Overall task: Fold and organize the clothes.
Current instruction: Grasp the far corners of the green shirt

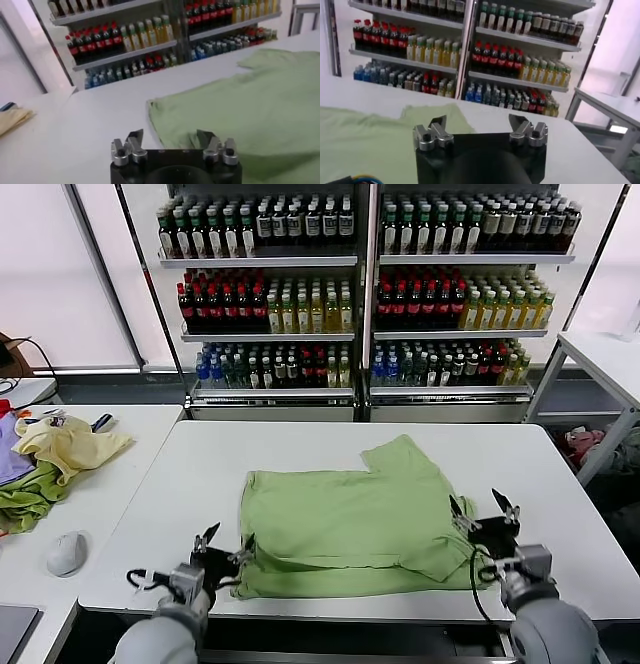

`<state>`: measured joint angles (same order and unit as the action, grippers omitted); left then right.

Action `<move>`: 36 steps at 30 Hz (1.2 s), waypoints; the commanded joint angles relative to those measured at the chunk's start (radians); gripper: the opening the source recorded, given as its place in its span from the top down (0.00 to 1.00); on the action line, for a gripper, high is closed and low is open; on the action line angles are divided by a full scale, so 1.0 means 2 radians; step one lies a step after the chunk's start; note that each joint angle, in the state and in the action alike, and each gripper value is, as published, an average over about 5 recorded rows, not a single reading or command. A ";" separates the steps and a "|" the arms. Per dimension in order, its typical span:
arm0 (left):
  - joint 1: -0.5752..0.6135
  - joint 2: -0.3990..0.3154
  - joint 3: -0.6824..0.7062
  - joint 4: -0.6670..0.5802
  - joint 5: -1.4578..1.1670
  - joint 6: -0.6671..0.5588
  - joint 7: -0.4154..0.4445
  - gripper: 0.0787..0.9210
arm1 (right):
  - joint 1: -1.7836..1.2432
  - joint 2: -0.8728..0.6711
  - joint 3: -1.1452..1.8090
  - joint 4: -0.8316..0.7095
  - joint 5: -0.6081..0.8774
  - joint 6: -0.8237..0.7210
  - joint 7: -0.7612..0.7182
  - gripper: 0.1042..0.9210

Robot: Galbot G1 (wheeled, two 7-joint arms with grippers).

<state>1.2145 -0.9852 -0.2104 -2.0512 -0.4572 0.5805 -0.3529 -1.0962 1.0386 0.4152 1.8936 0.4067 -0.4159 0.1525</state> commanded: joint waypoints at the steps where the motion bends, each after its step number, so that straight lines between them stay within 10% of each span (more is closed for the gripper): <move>1: -0.231 -0.032 0.068 0.199 -0.049 0.000 -0.004 0.13 | 0.202 -0.001 -0.096 -0.160 0.027 -0.024 0.008 0.12; 19: -0.337 -0.103 0.118 0.366 -0.061 0.001 -0.004 0.12 | 0.356 0.087 -0.154 -0.436 0.022 -0.032 -0.009 0.12; 36: -0.286 -0.086 0.116 0.330 -0.091 0.002 -0.001 0.12 | 0.372 0.138 -0.154 -0.517 0.008 -0.044 -0.059 0.12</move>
<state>0.6245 -1.1573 0.0111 -1.3964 -0.6076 0.5837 -0.3570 -0.3920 1.2759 0.1217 0.9651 0.4251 -0.4969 0.0638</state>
